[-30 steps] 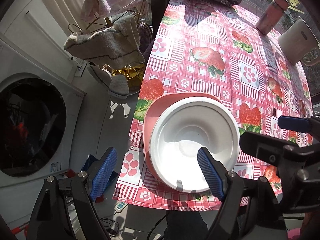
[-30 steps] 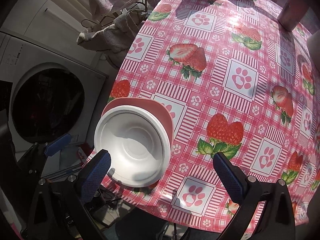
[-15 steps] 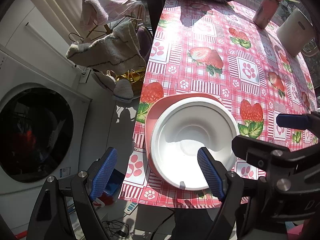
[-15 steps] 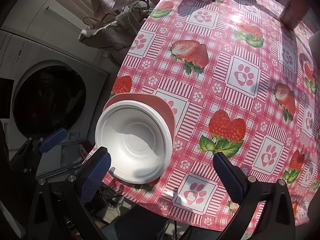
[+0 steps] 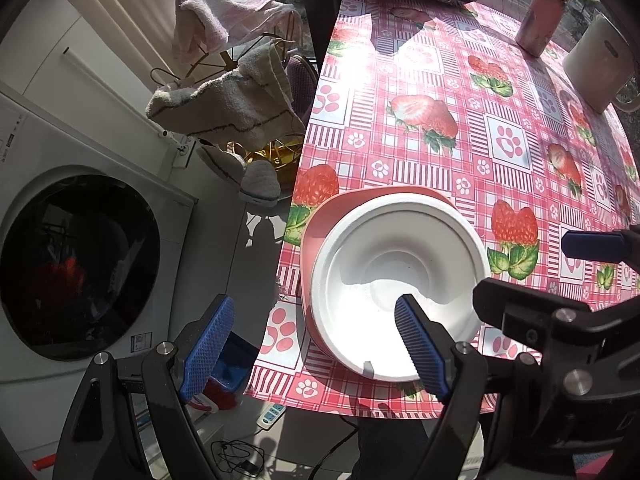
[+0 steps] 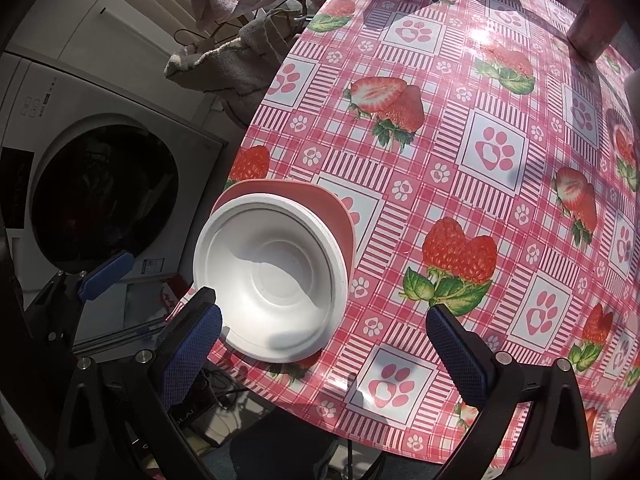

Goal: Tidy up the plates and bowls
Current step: 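Open both grippers and release the bowl stack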

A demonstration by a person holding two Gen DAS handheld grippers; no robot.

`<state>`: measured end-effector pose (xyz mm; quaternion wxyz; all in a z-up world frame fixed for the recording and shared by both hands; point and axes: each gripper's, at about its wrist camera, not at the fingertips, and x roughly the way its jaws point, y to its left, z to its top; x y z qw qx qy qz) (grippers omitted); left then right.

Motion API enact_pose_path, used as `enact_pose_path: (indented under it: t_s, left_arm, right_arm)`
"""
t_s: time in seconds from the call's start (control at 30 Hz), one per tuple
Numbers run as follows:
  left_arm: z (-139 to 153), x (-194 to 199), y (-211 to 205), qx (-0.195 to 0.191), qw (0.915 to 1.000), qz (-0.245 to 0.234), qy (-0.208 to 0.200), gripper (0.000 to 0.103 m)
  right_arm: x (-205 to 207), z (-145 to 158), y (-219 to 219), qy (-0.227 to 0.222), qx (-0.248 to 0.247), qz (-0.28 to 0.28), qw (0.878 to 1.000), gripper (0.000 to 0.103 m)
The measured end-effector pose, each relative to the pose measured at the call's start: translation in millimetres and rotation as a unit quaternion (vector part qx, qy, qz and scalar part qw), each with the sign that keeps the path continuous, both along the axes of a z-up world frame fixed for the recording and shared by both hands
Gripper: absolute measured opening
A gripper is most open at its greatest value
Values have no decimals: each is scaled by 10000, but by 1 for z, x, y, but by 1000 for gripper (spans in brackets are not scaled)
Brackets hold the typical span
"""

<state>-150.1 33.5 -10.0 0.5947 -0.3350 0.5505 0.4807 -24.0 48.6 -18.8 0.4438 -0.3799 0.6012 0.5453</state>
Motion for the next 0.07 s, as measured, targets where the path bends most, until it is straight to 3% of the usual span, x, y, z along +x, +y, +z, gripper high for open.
enact_pose_path:
  t_s: [0.07]
  left_arm:
    - [1,0,2,-55,9999,17,-133,85]
  right_arm:
    - [4,-2,0,122,-3,-57,9999,103]
